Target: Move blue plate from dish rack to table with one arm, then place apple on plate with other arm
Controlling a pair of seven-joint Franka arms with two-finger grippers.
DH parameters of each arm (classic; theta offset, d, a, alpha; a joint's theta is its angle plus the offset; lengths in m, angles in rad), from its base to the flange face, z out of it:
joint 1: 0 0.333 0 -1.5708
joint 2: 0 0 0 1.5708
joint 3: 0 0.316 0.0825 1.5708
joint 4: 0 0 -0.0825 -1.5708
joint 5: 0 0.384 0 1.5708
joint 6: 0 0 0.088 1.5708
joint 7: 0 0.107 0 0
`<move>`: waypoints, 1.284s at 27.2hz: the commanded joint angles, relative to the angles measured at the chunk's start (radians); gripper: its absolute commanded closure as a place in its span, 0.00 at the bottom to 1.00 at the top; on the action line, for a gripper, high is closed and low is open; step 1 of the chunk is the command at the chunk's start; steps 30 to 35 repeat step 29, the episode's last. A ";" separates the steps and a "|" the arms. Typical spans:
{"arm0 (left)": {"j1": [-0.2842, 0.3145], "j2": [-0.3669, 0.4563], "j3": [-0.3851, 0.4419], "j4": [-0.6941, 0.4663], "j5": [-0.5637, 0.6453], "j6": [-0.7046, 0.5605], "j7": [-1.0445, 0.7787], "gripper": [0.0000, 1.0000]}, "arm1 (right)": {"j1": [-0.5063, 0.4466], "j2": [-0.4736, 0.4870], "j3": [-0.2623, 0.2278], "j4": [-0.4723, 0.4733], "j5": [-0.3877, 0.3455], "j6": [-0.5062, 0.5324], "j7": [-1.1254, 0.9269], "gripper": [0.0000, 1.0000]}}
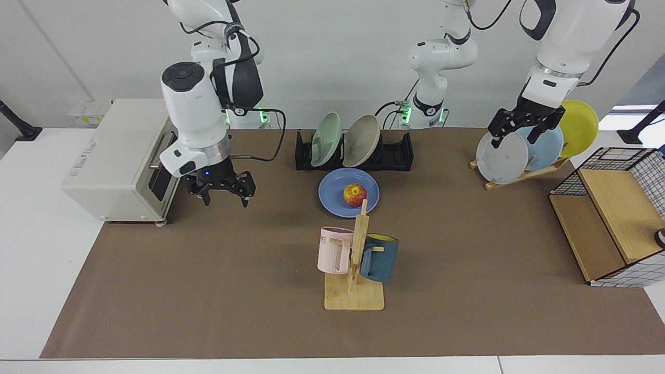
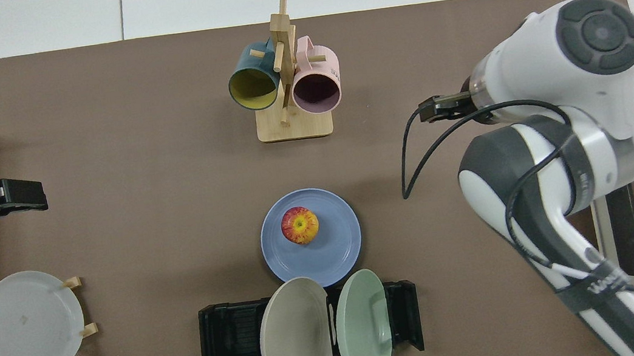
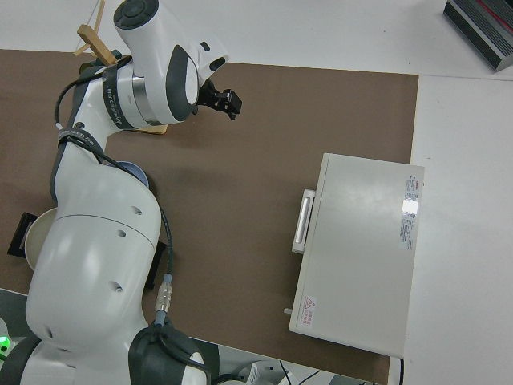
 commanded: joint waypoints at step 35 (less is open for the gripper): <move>-0.003 -0.024 -0.016 -0.014 -0.015 0.017 0.015 0.00 | -0.114 -0.180 0.017 -0.045 0.078 -0.184 -0.108 0.00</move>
